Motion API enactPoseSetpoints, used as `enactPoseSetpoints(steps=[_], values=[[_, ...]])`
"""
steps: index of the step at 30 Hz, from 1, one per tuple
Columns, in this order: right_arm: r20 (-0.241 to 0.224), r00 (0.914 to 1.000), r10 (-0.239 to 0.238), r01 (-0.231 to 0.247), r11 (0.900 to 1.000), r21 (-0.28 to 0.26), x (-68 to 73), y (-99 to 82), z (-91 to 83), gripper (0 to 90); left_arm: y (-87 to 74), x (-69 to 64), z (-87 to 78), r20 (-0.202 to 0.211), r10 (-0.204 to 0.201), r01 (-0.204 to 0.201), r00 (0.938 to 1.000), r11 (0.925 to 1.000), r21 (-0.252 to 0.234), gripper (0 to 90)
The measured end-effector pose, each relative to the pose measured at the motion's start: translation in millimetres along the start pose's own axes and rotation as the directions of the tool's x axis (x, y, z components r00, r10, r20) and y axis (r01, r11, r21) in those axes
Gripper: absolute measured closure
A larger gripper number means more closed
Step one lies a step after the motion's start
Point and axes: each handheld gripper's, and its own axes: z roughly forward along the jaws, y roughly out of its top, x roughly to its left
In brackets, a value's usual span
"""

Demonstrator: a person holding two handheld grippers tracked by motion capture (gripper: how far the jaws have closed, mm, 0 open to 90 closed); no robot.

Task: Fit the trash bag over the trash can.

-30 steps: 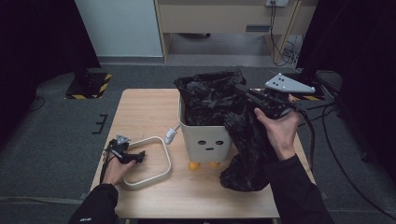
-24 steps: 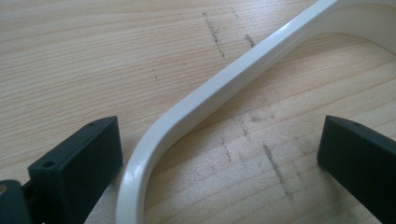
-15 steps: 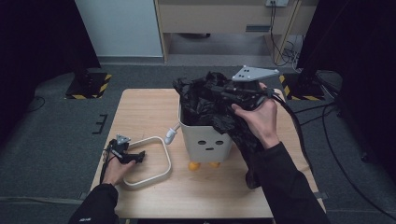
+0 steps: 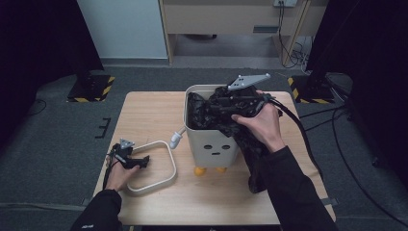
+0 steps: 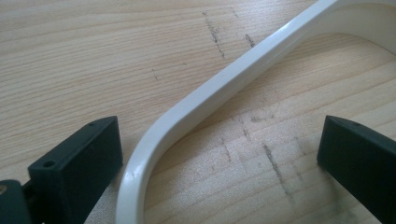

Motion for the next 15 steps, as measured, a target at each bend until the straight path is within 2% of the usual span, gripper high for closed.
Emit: enactPoseSetpoints(steps=[2,4,6,7,9,12,15], values=[[-0.008,0.9999,0.012,-0.012,0.9981,-0.060,0.0,1.0,-5.7,53.5,0.0,0.0,0.0,0.000,0.000,0.000,1.0000,1.0000,0.000,0.0],[-0.019,0.9994,0.028,-0.031,0.9909,-0.131,-0.1,3.6,-15.6,47.1,0.0,0.0,0.0,0.000,0.000,0.000,1.0000,1.0000,0.000,0.0],[-0.012,0.9993,0.036,-0.038,0.9794,-0.199,-0.9,6.0,-26.8,44.8,0.0,0.0,0.0,0.000,0.000,0.000,1.0000,1.0000,0.000,0.0],[-0.002,0.9994,0.034,-0.034,0.9698,-0.241,-2.1,7.2,-36.2,42.8,0.0,0.0,0.0,0.000,0.000,0.000,1.0000,1.0000,0.000,0.0],[0.028,0.9988,0.039,-0.029,0.9551,-0.295,-5.9,6.6,-53.6,38.5,0.0,0.0,0.0,0.000,0.000,0.000,1.0000,1.0000,0.000,0.0],[0.067,0.9955,0.066,-0.042,0.9471,-0.318,-14.2,-3.7,-72.6,33.6,0.0,0.0,0.0,0.000,0.000,0.000,1.0000,1.0000,0.000,0.0],[0.087,0.9905,0.107,-0.074,0.9451,-0.318,-21.8,-23.2,-83.1,30.3,0.0,0.0,0.0,0.000,0.000,0.000,1.0000,1.0000,0.000,0.0]])
